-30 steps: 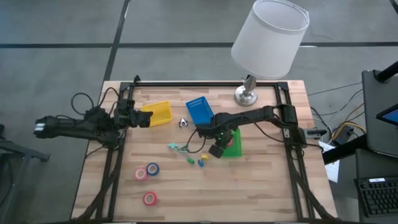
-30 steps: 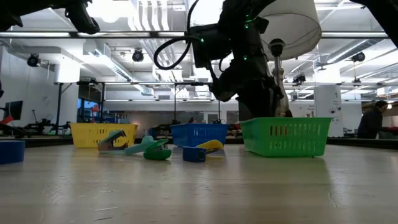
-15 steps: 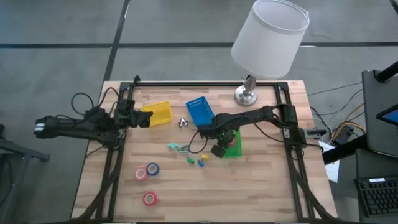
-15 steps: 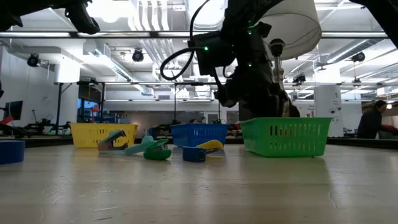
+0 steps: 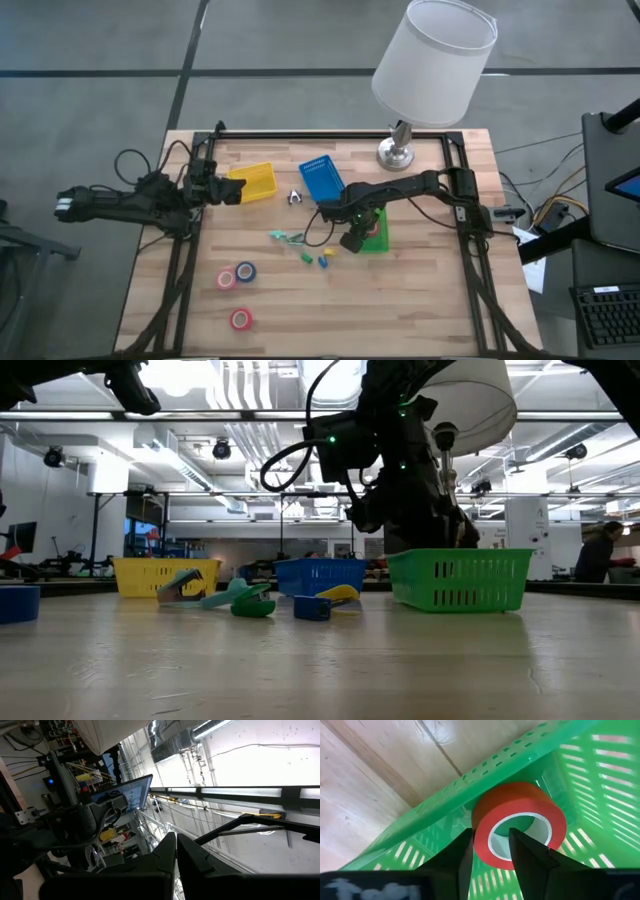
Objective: Pick and place Stapler, Stapler remover, tape
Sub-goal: Put the orange tape into the green bin, then put the yellow stapler into the blue bin
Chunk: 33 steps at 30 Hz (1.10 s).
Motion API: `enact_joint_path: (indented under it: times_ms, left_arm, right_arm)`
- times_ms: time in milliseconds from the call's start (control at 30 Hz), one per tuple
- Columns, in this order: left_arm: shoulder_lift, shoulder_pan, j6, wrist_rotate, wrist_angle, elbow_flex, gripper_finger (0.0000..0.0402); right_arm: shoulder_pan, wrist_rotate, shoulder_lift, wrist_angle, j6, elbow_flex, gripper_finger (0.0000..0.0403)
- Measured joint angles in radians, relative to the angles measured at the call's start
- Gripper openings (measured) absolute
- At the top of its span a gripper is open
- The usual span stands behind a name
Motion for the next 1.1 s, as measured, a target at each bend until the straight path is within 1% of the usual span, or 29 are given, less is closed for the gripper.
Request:
enact_joint_path:
  times_ms: [133,200,367,433,500,633,733,800,900,1000,1033,1100]
  left_arm:
    - [0.000,0.000,0.000,0.000,0.000,0.000,0.0019]
    - [0.000,0.000,0.003,0.000,0.000,0.000,0.0019]
    - [0.000,-0.001,0.051,0.009,0.000,0.000,0.0019]
    - [-0.001,-0.001,0.054,0.035,0.000,0.000,0.0019]
    - [0.001,0.000,0.049,0.088,-0.001,0.000,0.0019]
    - [0.019,-0.002,0.038,0.130,-0.052,0.000,0.0019]
    - [0.029,-0.002,0.022,0.138,-0.108,0.000,0.0019]
    - [0.035,-0.002,0.027,0.138,-0.125,0.000,0.0021]
    - [0.043,-0.001,0.030,0.139,-0.168,0.002,0.0039]
    - [0.046,-0.001,0.025,0.138,-0.229,0.003,0.0068]
    - [0.045,-0.001,0.016,0.139,-0.226,0.005,0.0078]
    - [0.043,-0.001,0.000,0.144,-0.220,0.008,0.0096]
  right_arm:
    - [0.001,-0.012,-0.001,-0.011,0.005,0.000,0.0130]
    - [0.001,-0.011,-0.012,-0.044,0.005,0.003,0.0130]
    - [0.003,0.023,-0.088,-0.115,0.038,0.019,0.0118]
    - [0.004,0.023,-0.134,-0.109,0.081,0.029,0.0112]
    - [0.008,0.027,-0.190,-0.081,0.132,0.041,0.0107]
    - [0.016,0.031,-0.290,0.044,0.238,0.044,0.0099]
    - [0.025,0.051,-0.349,0.201,0.303,0.042,0.0093]
    - [0.031,0.053,-0.375,0.324,0.315,0.042,0.0090]
    - [0.046,0.053,-0.376,0.491,0.333,0.042,0.0090]
    - [0.071,0.051,-0.356,0.612,0.352,0.049,0.0098]
    - [0.080,0.041,-0.348,0.649,0.360,0.051,0.0101]
    - [0.097,0.016,-0.325,0.663,0.349,0.051,0.0105]
